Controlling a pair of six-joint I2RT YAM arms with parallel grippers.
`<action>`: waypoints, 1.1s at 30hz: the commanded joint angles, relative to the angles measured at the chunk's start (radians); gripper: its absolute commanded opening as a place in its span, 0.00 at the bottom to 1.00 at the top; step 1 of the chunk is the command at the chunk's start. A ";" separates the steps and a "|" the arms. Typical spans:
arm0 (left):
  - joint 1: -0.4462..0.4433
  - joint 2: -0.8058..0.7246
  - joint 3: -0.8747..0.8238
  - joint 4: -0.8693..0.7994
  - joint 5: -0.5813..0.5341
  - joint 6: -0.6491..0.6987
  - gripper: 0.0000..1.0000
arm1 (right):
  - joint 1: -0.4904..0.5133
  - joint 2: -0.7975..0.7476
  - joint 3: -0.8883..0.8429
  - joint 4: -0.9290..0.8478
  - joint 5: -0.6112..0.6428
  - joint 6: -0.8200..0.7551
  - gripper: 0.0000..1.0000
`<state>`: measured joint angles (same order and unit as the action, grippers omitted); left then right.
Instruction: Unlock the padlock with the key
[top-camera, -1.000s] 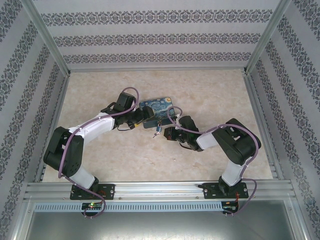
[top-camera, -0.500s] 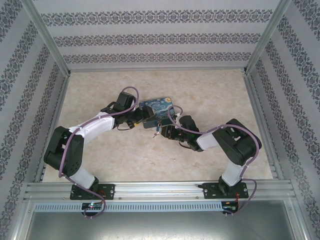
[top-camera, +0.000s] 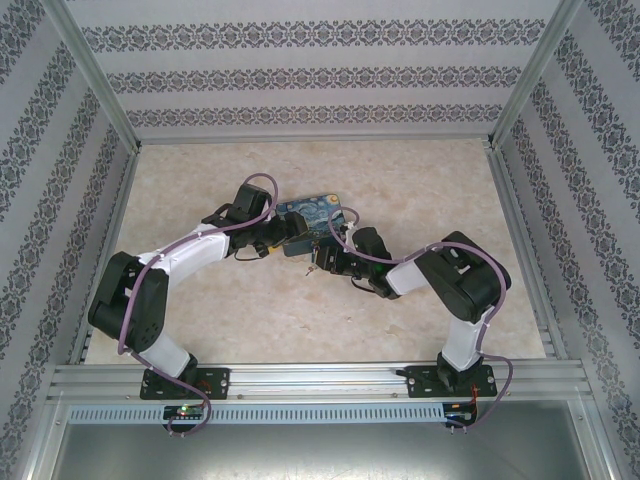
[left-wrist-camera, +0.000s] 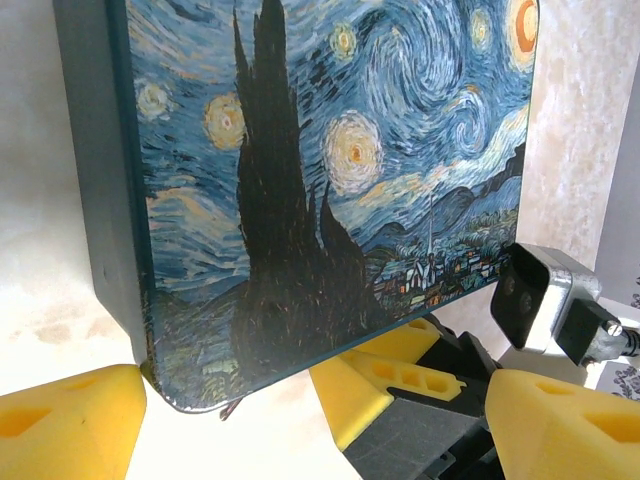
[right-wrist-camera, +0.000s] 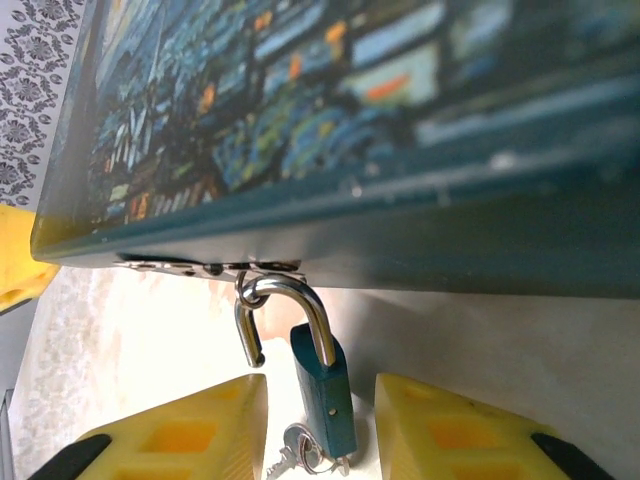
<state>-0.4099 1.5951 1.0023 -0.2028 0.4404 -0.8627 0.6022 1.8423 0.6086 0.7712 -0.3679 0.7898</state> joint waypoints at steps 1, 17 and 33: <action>0.011 0.014 0.027 -0.014 0.004 0.017 0.88 | 0.025 0.035 0.010 -0.012 -0.004 -0.004 0.34; 0.013 0.014 0.036 -0.014 0.006 0.011 0.88 | 0.079 0.005 -0.040 -0.011 0.120 -0.019 0.31; 0.019 0.015 0.035 -0.013 0.007 0.018 0.88 | 0.128 0.026 -0.076 0.031 0.263 0.018 0.20</action>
<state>-0.4091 1.5986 1.0058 -0.2066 0.4408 -0.8627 0.7116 1.8431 0.5583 0.8478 -0.1131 0.7887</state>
